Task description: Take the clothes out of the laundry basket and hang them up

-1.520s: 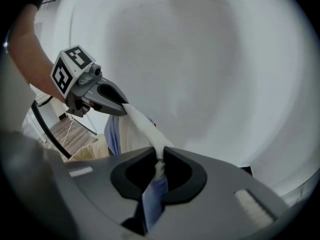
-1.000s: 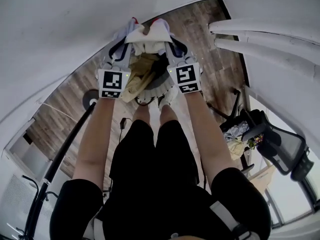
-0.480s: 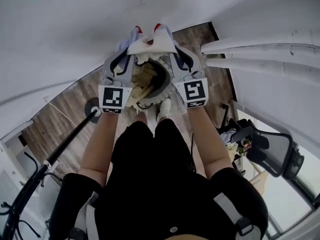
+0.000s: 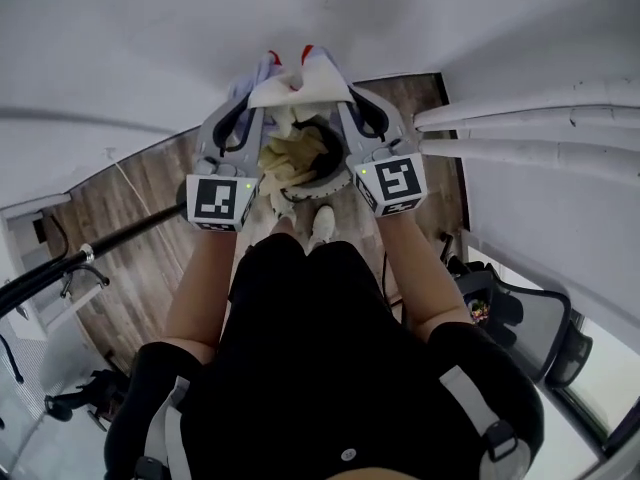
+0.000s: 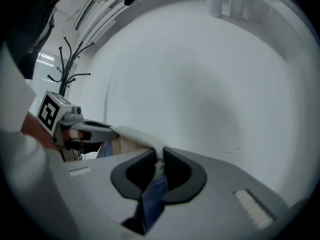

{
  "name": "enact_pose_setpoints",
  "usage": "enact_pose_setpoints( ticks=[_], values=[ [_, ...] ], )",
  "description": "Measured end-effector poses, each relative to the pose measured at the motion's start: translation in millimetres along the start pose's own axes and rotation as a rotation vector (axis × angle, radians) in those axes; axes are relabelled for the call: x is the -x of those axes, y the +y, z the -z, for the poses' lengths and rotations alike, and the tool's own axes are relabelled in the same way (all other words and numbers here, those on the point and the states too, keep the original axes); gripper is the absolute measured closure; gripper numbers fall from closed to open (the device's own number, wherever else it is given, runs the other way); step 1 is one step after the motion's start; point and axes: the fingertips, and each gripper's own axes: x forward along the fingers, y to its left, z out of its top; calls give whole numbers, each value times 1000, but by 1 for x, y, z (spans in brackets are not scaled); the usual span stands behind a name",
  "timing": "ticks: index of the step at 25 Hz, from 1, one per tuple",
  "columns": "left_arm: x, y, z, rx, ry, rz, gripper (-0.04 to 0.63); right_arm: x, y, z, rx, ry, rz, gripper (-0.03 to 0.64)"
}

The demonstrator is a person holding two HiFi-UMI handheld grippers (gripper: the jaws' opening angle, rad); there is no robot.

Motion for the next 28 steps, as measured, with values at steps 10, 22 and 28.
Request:
enact_pose_setpoints(
  ticks=[10, 22, 28],
  values=[
    [125, 11, -37, 7, -66, -217, 557, 25, 97, -55, 8, -93, -236, 586],
    [275, 20, -53, -14, -93, -519, 555, 37, 225, -98, 22, -169, -545, 586],
    [359, 47, -58, -23, -68, -712, 555, 29, 310, -117, 37, -185, -717, 586]
  ],
)
